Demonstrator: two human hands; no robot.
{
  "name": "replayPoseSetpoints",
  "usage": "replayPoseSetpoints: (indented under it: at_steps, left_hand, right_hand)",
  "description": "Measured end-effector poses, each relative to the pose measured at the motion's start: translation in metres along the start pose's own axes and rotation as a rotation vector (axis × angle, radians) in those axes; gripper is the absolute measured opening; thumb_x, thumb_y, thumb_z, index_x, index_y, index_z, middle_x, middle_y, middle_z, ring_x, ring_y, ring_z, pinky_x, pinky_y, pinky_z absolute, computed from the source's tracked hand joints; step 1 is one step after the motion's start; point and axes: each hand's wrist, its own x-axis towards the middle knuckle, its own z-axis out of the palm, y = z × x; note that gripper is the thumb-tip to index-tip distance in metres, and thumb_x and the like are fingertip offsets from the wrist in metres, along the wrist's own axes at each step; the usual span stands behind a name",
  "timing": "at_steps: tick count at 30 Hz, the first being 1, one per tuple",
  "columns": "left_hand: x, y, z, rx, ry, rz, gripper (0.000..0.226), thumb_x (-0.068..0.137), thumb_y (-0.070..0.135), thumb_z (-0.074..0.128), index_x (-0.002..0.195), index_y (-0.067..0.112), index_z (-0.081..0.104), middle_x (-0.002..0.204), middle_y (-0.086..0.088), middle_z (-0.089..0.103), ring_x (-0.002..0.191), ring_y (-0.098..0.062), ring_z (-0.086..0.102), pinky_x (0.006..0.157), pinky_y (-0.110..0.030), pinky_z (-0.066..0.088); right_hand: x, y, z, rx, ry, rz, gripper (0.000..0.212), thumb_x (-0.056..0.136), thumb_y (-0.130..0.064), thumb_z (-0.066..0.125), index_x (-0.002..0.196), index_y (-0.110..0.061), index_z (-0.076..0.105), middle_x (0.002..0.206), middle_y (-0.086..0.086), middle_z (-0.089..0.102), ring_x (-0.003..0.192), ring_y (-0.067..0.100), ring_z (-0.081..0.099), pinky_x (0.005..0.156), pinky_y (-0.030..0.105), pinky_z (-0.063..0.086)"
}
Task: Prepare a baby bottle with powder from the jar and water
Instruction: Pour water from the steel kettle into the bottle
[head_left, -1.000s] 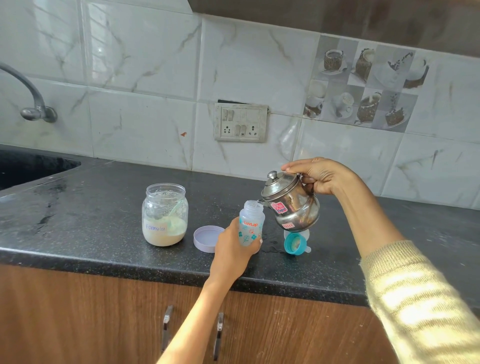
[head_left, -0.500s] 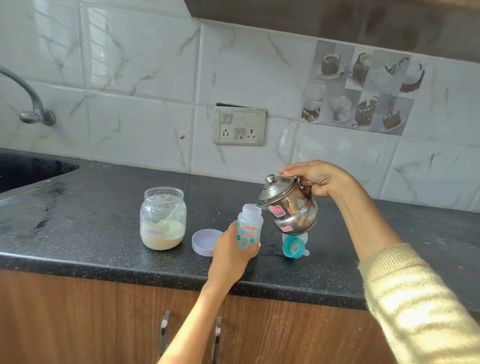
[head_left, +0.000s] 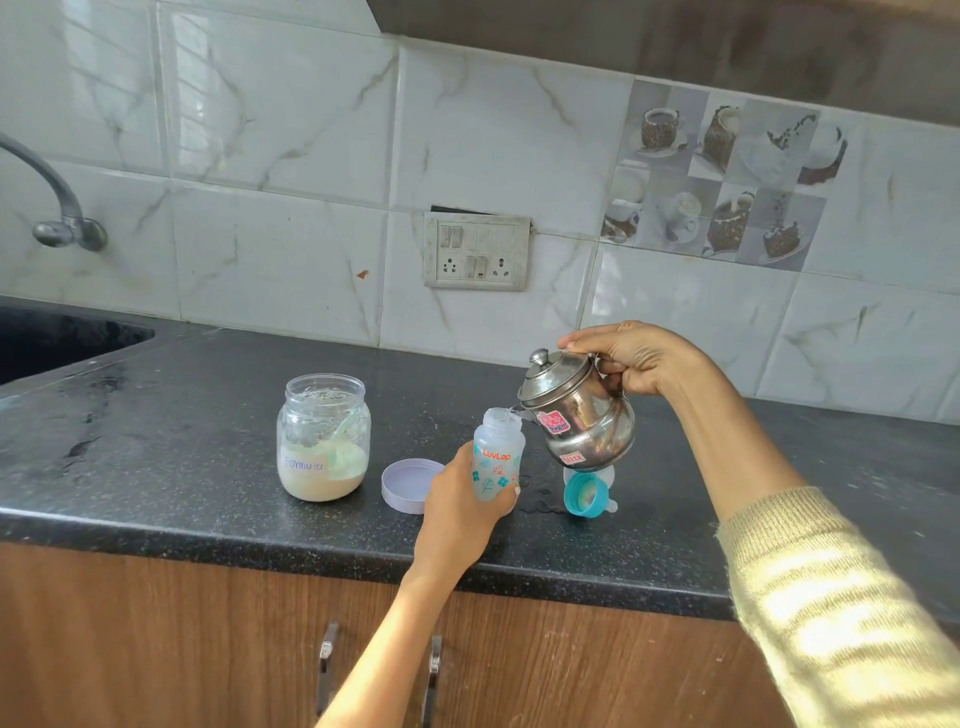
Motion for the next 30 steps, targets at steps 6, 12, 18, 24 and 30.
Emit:
replayPoseSetpoints:
  at_steps: [6, 12, 18, 24, 30]
  left_hand:
    - [-0.0002, -0.0002, 0.0003, 0.011, 0.009, -0.001, 0.056, 0.081, 0.024, 0.069, 0.130, 0.018, 0.043, 0.128, 0.004, 0.056, 0.121, -0.017, 0.051, 0.092, -0.028, 0.045]
    - [0.0015, -0.0025, 0.0010, 0.004, 0.018, 0.004, 0.054, 0.080, 0.026, 0.071, 0.127, 0.019, 0.045, 0.124, 0.004, 0.058, 0.116, -0.015, 0.053, 0.089, -0.029, 0.048]
    - [0.0021, -0.0023, 0.0013, 0.021, 0.016, 0.005, 0.060, 0.080, 0.027, 0.070, 0.132, 0.019, 0.042, 0.129, 0.003, 0.056, 0.120, -0.016, 0.051, 0.095, -0.033, 0.048]
    - [0.0022, -0.0024, 0.0018, 0.028, 0.014, -0.002, 0.062, 0.080, 0.027, 0.070, 0.134, 0.019, 0.040, 0.131, 0.002, 0.055, 0.122, -0.016, 0.050, 0.095, -0.033, 0.048]
    - [0.0015, -0.0011, 0.0012, 0.035, 0.015, -0.003, 0.060, 0.081, 0.026, 0.069, 0.133, 0.018, 0.040, 0.131, 0.002, 0.055, 0.122, -0.016, 0.050, 0.093, -0.030, 0.046]
  right_hand:
    - [-0.0003, -0.0010, -0.0007, -0.008, -0.002, 0.005, 0.010, 0.085, -0.003, 0.063, 0.083, -0.010, 0.068, 0.044, -0.004, 0.050, 0.035, 0.004, 0.023, 0.046, 0.018, 0.034]
    - [0.0004, -0.0001, -0.0017, -0.004, 0.008, 0.003, 0.010, 0.084, -0.002, 0.063, 0.081, -0.010, 0.069, 0.051, -0.002, 0.052, 0.036, 0.004, 0.022, 0.043, 0.016, 0.035]
    - [0.0002, 0.0012, -0.0016, 0.030, -0.001, 0.009, 0.009, 0.085, -0.002, 0.063, 0.082, -0.008, 0.068, 0.045, -0.004, 0.053, 0.030, 0.004, 0.023, 0.037, 0.011, 0.036]
    - [0.0009, -0.0008, 0.0001, -0.001, 0.001, 0.008, 0.009, 0.084, -0.002, 0.063, 0.083, -0.009, 0.068, 0.057, -0.001, 0.051, 0.047, 0.007, 0.022, 0.039, 0.013, 0.037]
    - [0.0031, -0.0027, 0.0011, -0.018, -0.018, 0.005, 0.009, 0.084, -0.003, 0.064, 0.083, -0.010, 0.069, 0.066, 0.003, 0.050, 0.050, 0.007, 0.024, 0.040, 0.013, 0.037]
